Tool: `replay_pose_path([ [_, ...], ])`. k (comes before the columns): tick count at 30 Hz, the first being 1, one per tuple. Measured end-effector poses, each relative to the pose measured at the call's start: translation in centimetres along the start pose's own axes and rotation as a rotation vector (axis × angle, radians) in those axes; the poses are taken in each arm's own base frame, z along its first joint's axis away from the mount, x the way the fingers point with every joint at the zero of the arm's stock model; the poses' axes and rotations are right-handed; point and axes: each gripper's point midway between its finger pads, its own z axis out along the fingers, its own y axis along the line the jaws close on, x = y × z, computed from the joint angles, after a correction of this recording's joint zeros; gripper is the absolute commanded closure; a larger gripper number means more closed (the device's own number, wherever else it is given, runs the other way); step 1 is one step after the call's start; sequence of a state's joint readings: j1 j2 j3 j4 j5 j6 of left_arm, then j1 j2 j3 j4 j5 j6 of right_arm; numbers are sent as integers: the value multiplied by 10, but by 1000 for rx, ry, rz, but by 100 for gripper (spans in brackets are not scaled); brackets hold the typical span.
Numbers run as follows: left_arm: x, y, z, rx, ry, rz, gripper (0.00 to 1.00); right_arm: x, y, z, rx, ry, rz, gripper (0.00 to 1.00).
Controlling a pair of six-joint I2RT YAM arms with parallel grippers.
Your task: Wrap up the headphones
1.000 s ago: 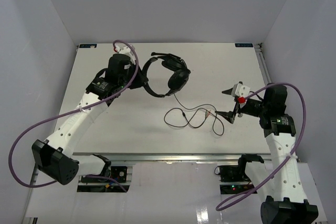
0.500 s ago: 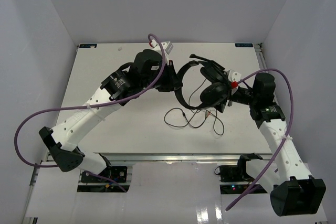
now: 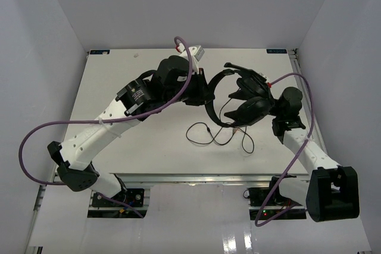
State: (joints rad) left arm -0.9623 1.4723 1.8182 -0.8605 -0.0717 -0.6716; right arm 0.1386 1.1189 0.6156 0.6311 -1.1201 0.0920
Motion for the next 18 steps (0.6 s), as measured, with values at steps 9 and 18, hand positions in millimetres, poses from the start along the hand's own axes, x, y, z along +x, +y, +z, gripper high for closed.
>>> replay_pose_path([
  [9, -12, -7, -7, 14, -40, -6, 100, -2, 29, 13, -131, -23, 65, 7],
  [18, -26, -23, -18, 69, -80, -46, 100, 17, 52, 21, -225, 15, 44, 10],
])
